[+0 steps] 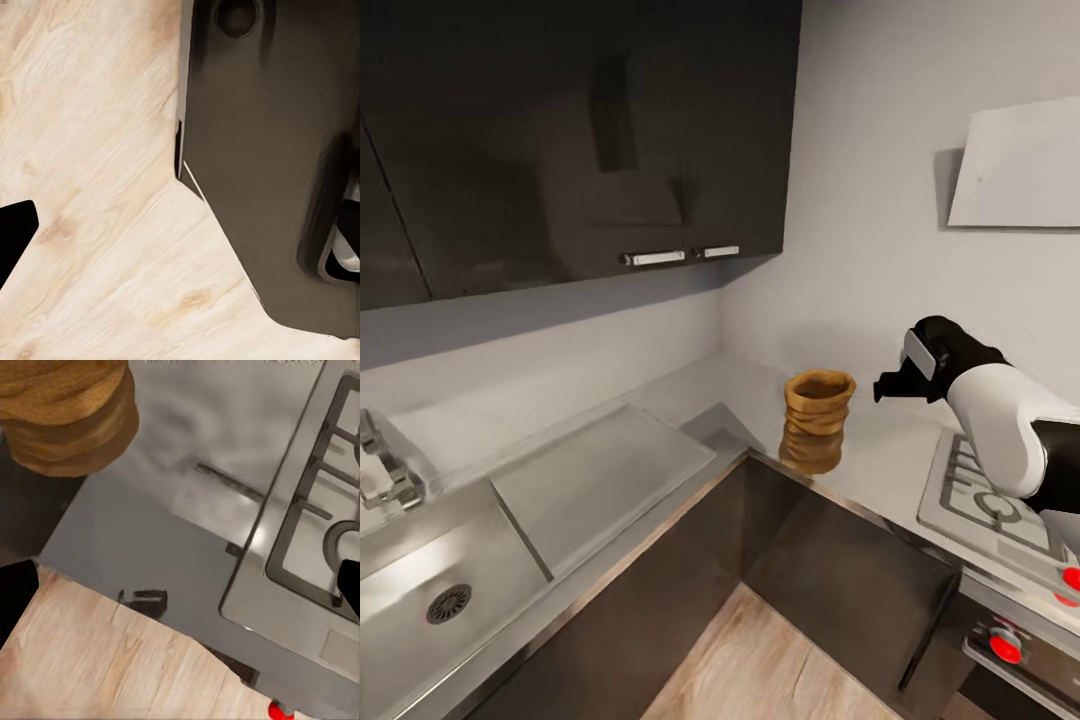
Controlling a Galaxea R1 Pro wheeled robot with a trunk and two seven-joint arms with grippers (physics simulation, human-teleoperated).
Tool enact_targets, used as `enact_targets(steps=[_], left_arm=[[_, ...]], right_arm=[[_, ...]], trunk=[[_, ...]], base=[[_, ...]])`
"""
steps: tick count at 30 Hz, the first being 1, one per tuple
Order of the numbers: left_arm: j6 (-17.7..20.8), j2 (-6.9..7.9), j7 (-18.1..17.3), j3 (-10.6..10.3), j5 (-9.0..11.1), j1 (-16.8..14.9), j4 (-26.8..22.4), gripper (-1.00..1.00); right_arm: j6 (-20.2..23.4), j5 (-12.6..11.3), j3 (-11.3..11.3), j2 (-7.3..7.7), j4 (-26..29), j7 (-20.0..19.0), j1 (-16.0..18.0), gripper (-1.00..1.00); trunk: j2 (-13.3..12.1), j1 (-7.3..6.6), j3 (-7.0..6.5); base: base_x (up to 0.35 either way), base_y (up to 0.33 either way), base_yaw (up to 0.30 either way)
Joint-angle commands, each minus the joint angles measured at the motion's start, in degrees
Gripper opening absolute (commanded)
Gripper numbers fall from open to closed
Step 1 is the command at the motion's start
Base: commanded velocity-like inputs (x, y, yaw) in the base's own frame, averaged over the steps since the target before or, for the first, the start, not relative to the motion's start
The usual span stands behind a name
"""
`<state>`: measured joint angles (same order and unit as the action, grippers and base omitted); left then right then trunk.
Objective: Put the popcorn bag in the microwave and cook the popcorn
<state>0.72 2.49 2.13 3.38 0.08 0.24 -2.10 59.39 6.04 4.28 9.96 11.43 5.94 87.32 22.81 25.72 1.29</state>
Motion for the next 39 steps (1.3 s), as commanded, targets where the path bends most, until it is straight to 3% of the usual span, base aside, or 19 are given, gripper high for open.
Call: enact_targets(steps=[1, 14, 27, 39], left_arm=[[0.07, -0.48, 0.07, 0.31, 0.01, 0.02, -0.11, 1.00], [0.07, -0.68, 0.08, 0.31, 0.01, 0.02, -0.01, 1.00], [0.07, -0.64, 0.17, 0.32, 0.01, 0.02, 0.08, 1.00], [-0.01, -0.72, 0.16, 0.37, 0.01, 0.02, 0.08, 1.00]], right_arm=[[0.20, 0.55, 0.46, -0.03, -0.18, -0.05, 0.06, 1.00], [0.21, 0.55, 0.46, -0.12, -0.27, 0.03, 0.04, 1.00], [0.28, 0.55, 0.47, -0.12, -0.27, 0.03, 0.04, 1.00], [0.46, 0.49, 0.73, -0.12, -1.67, 1.01, 0.06, 1.00]], trunk=[[0.11, 0.07, 0.11], [0.11, 0.07, 0.11], [0.11, 0.07, 0.11], [0.11, 0.07, 0.11]], base=[[0.295, -0.168, 0.000], [0.090, -0.053, 0.065], [0.296, -0.123, 0.085], [0.127, -0.004, 0.000]])
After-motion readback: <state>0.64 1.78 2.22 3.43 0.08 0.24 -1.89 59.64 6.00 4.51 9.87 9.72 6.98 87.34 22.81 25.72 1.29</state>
